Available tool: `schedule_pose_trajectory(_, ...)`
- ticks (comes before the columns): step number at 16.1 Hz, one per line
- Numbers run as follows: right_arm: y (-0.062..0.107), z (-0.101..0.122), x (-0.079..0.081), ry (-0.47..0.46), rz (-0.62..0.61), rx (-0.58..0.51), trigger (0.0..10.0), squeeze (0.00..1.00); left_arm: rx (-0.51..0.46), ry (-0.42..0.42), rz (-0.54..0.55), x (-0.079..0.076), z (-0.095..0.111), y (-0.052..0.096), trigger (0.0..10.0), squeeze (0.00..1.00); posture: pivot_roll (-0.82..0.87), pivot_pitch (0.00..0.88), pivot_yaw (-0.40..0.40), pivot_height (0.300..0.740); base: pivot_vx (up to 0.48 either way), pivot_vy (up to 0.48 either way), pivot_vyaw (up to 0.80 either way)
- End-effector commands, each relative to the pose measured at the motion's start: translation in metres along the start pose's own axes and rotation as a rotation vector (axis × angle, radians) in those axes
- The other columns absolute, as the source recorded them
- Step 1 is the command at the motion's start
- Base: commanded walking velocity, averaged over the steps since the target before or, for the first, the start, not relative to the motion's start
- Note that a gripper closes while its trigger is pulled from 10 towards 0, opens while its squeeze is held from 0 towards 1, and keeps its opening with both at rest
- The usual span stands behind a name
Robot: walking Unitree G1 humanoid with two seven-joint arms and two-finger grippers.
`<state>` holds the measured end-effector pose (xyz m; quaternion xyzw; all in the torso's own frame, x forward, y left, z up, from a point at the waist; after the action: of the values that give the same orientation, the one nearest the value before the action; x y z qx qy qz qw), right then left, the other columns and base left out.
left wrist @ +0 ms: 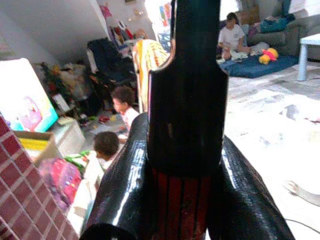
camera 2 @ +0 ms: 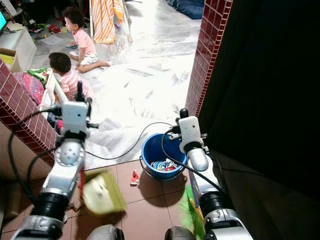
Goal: Sweep floor
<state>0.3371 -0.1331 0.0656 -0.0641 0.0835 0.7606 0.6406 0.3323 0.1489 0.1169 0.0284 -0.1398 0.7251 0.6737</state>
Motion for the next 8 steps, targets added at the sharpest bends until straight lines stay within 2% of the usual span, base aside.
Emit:
schedule_pose_trajectory(1,-0.004,0.008,0.003,-0.005,0.008,-0.029,10.0,0.00,-0.044,-0.006,-0.002,-0.001,0.011,-0.002,10.0,0.00,-0.07,0.000,0.002,0.740,0.000,0.000,0.00)
schedule_pose_trajectory(6,-0.002,0.006,0.004,-0.012,0.010,-0.025,10.0,0.00,-0.039,0.025,-0.023,-0.010,0.013,-0.001,10.0,0.00,-0.07,0.000,0.006,0.740,0.000,0.000,0.00)
schedule_pose_trajectory(8,-0.002,0.005,0.004,-0.013,0.010,-0.024,10.0,0.00,-0.041,0.040,-0.037,-0.013,0.015,-0.002,10.0,0.00,-0.08,0.000,0.007,0.740,-0.244,0.000,0.00)
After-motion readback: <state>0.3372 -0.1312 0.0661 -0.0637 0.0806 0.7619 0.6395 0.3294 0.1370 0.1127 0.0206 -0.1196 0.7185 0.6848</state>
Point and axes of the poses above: a point about 5 cm out from each wrist's last joint towards the gripper, its own y axis pointing back from the gripper into the wrist, its own z axis along the axis of the wrist's last joint, x = y × z, the point moved 2 cm from there along -y, pointing out of the wrist towards the gripper, and after that the axes turned 1 degree about y, right-handed, at the moved point
